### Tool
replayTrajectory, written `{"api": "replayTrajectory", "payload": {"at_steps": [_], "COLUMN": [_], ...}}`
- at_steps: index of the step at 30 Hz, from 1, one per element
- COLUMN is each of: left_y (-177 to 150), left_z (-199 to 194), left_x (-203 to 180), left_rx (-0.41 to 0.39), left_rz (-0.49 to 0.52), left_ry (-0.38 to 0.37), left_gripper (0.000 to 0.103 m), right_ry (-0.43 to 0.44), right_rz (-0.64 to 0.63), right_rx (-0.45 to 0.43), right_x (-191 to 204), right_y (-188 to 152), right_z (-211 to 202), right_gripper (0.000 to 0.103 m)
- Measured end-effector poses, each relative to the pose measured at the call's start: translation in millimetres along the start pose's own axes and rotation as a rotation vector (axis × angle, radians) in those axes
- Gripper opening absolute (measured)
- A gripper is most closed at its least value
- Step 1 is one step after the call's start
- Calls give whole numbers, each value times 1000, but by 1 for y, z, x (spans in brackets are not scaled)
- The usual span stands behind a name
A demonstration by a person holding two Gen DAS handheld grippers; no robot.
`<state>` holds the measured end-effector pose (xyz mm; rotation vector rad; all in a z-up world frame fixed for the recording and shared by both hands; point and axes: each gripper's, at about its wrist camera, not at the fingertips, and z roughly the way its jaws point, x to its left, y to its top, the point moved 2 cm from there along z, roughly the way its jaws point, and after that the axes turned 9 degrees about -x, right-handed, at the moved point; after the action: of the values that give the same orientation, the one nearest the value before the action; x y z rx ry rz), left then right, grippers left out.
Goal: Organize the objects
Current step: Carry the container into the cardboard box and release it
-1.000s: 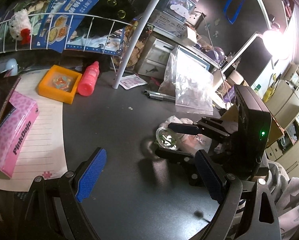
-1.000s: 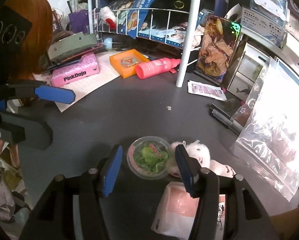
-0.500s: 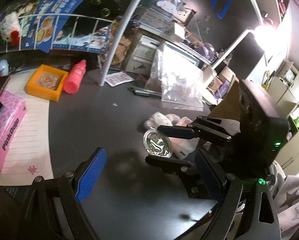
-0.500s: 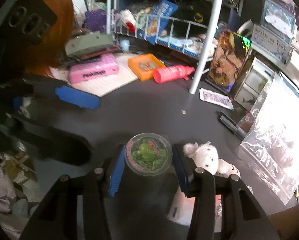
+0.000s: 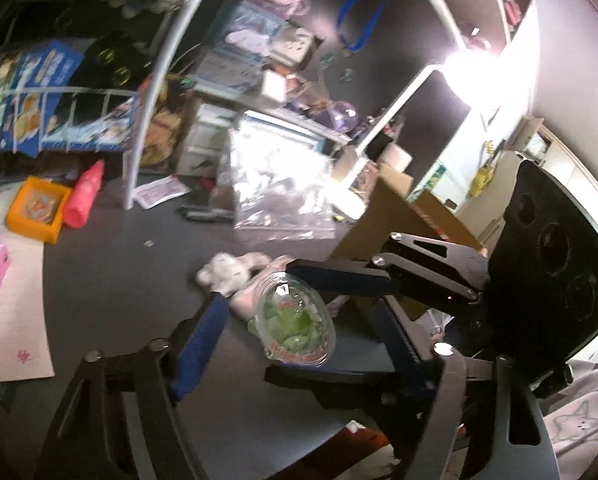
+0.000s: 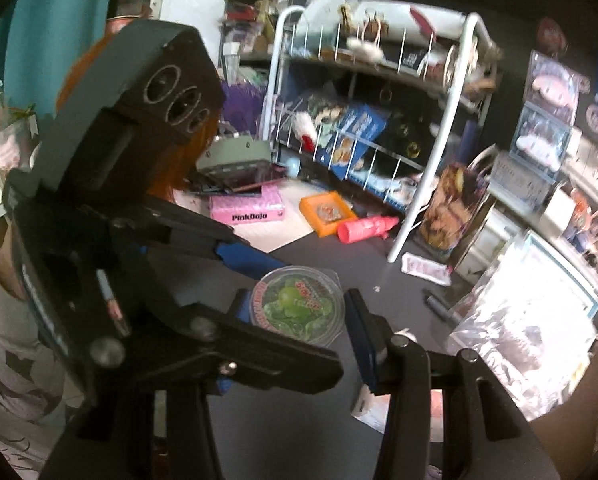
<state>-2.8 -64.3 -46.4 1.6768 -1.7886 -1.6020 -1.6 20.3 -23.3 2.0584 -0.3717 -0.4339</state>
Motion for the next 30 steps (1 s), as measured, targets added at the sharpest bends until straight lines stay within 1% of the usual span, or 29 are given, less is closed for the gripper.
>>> {"api": "replayTrajectory", "payload": {"at_steps": [2,5,10,17,24,30], "left_y": [3,10,22,38,52,52], "left_z": [0,4,16,50,105,149], "left_x": [-12,-31,-66,-117,-168,-195], "left_rx": [-2,-7,-4,26,95,163], "left_rz": [19,44,100,185,253,285], "left_ry": [-12,-35,-61,-109,-171,-199], "left_gripper": [62,58,57,57,57,57], "right_ry": [-7,-29,-83,-166,-256,-315], "right_rz": [-6,-14,-20,0,69,142], "right_rx": [-13,-39,-90,-134,-153,-139], "right_x": [-1,-5,-18,-51,-98,-135], "right_y": [2,3,4,-2,-18,-40], "right_z": [-11,-27,-61,-109,-153,-182], "right_gripper": [44,44,44,44,44,44]}}
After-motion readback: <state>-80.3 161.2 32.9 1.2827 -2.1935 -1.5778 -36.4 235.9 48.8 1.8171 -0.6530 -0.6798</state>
